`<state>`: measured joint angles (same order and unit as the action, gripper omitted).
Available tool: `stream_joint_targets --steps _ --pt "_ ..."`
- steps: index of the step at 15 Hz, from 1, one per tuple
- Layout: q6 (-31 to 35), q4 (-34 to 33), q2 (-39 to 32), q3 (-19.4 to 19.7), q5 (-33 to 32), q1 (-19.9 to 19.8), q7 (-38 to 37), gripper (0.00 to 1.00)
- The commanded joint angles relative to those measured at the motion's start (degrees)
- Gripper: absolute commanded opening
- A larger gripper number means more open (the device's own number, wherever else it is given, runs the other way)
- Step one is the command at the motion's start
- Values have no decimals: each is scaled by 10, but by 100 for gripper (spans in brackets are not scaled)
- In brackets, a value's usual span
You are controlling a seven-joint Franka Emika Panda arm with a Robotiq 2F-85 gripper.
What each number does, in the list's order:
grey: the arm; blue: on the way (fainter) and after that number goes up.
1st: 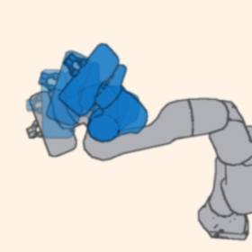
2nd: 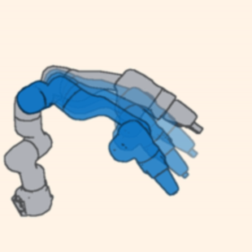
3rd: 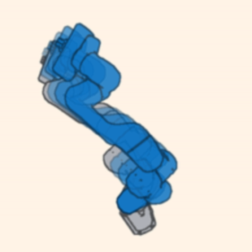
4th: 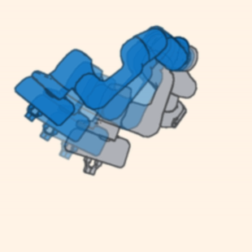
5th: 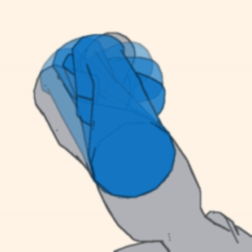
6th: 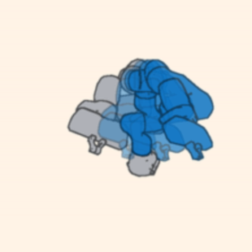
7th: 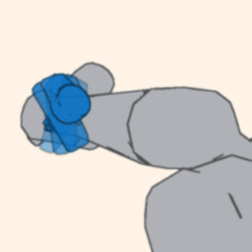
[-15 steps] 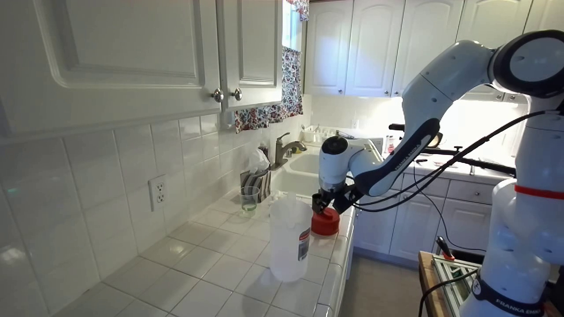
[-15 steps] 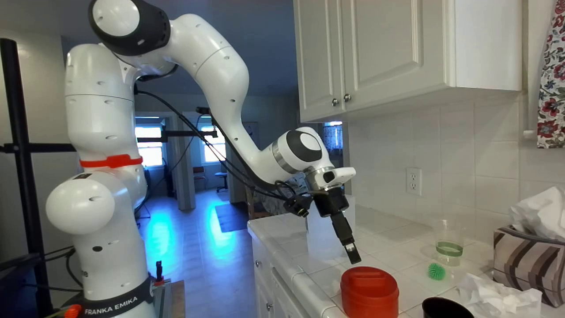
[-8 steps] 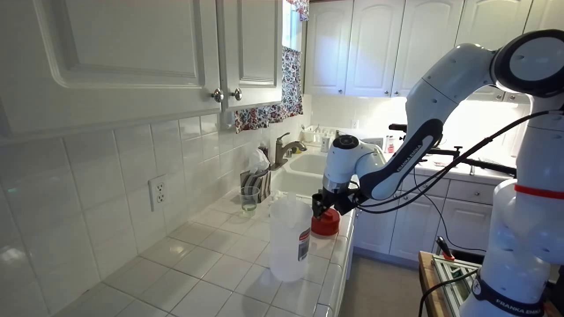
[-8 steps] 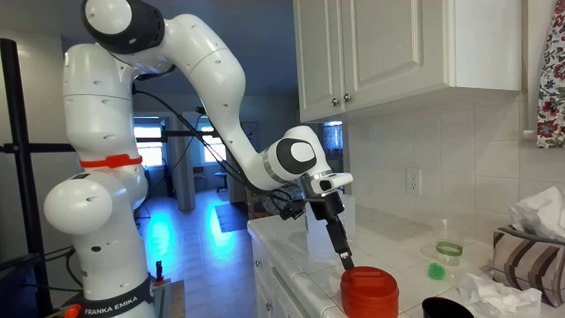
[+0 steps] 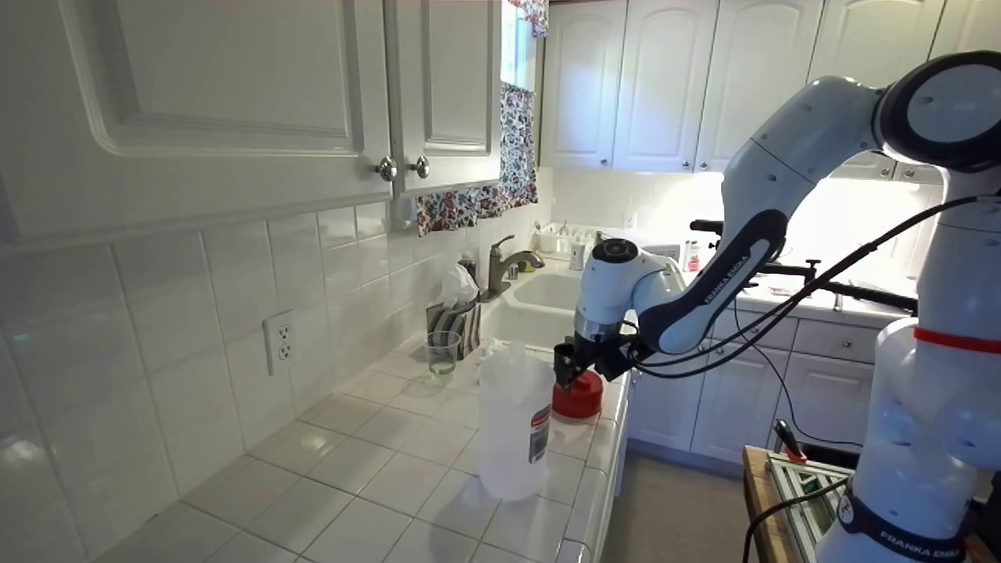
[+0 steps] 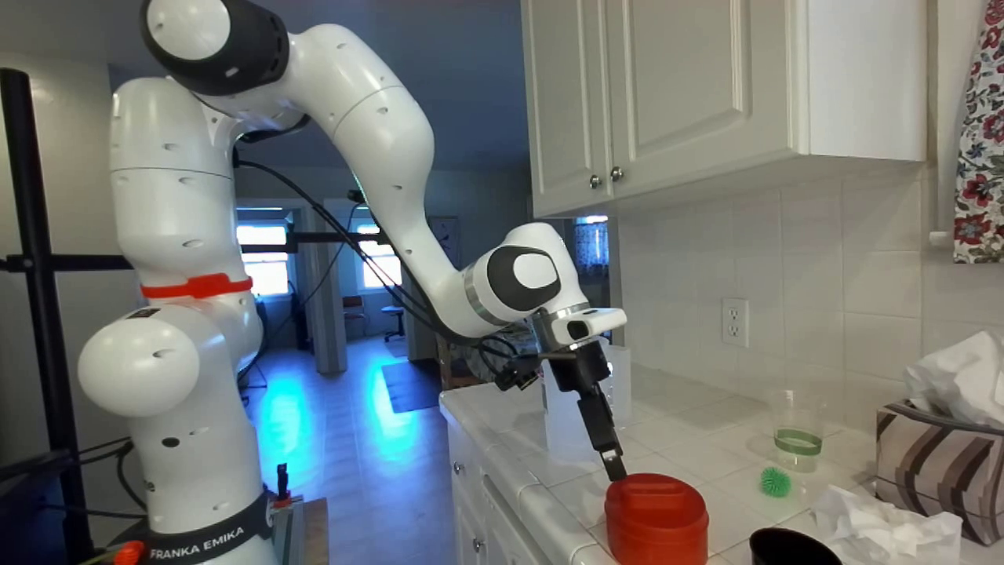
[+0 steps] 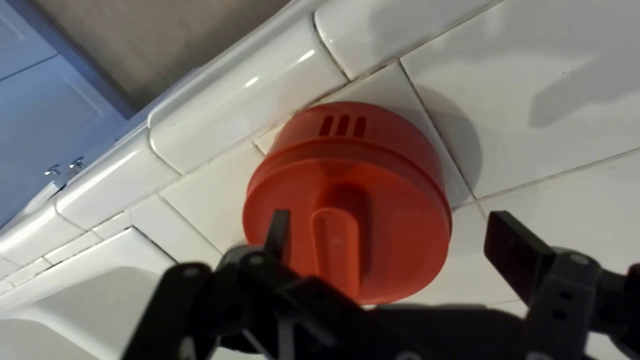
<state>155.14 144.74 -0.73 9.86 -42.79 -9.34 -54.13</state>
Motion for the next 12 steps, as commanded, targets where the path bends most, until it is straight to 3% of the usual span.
stream_joint_targets --steps 1,12 --pt "10 -11 -20 7 18 -6 21 100" --pt "59 -16 -42 35 41 -21 30 100"
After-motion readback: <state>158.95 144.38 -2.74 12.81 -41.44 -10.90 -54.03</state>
